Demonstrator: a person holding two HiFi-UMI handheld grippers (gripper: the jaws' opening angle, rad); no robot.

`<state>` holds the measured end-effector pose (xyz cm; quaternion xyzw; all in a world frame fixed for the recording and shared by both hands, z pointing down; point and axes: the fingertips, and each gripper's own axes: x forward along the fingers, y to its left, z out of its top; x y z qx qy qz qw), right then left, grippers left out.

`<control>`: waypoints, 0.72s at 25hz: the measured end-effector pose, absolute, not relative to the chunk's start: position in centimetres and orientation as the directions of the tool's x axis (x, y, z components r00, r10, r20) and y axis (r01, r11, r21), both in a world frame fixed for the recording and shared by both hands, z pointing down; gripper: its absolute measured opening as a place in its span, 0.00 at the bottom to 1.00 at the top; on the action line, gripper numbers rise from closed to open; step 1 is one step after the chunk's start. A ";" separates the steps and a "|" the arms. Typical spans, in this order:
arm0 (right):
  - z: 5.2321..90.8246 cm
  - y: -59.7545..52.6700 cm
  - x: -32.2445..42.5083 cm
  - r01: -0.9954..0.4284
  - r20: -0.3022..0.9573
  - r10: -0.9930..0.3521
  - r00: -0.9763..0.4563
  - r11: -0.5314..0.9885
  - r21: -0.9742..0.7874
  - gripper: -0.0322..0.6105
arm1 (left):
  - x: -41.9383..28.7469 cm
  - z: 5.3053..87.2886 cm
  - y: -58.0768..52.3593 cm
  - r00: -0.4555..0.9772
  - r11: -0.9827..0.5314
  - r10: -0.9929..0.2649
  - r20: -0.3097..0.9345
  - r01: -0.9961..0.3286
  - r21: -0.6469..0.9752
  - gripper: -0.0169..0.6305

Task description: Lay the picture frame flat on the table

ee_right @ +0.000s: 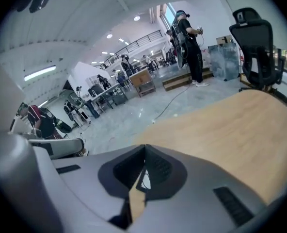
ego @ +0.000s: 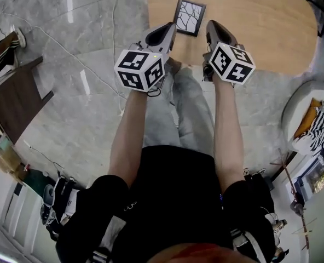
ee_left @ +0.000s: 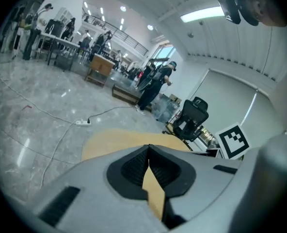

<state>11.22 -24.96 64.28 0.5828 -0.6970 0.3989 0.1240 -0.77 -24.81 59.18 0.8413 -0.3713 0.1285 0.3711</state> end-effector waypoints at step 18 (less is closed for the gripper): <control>26.1 -29.4 16.7 -0.961 0.116 -0.972 -0.202 0.174 -0.214 0.07 | -0.9 25.0 -31.6 0.469 -0.434 -0.878 0.091 -0.862 0.261 0.04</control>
